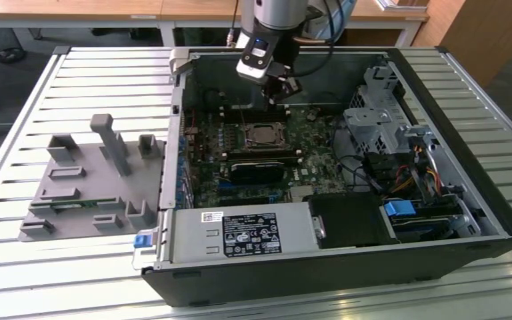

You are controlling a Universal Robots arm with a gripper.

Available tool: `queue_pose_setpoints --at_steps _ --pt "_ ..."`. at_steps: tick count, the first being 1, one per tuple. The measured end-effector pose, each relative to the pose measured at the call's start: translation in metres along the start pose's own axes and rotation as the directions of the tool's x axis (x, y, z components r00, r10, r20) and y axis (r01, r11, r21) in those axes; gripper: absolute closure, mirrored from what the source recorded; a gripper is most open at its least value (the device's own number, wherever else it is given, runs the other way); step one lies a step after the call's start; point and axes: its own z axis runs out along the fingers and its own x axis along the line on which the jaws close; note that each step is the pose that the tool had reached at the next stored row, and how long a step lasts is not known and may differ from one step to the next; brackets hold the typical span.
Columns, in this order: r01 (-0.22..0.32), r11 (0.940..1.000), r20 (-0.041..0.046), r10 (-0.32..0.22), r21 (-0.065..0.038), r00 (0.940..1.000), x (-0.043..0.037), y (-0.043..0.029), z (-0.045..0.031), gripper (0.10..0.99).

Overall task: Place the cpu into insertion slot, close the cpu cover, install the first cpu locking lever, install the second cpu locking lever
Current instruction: 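Install the first cpu locking lever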

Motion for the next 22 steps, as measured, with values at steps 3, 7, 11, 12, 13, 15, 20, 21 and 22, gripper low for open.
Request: queue_pose_setpoints --at_steps 3,7,11,12,13,15,20,21,22 --pt "0.031 0.9995 -0.0006 -0.031 0.0 0.9995 0.0001 -0.0002 0.0 0.98" --pt "0.071 0.9975 0.0015 -0.071 0.002 0.9975 0.0006 -0.0011 0.0001 0.98" --pt "0.142 0.9898 0.0004 -0.142 0.002 0.9898 0.0006 -0.0012 0.0005 0.98" --pt "0.162 0.9868 0.0 -0.162 0.002 0.9868 0.0006 -0.0012 0.0006 0.98" --pt "0.178 0.984 -0.0003 -0.178 0.002 0.984 0.0006 -0.0012 0.0006 0.98" --pt "0.215 0.9767 -0.001 -0.215 0.002 0.9767 0.0006 -0.0012 0.0008 0.98" --pt "0.303 0.9531 -0.0028 -0.303 0.002 0.9531 0.0006 -0.0012 0.001 0.98" --pt "0.32 0.9475 -0.0031 -0.32 0.002 0.9475 0.0006 -0.0012 0.001 0.98" --pt "0.337 0.9416 -0.0034 -0.337 0.002 0.9416 0.0006 -0.0012 0.001 0.98"
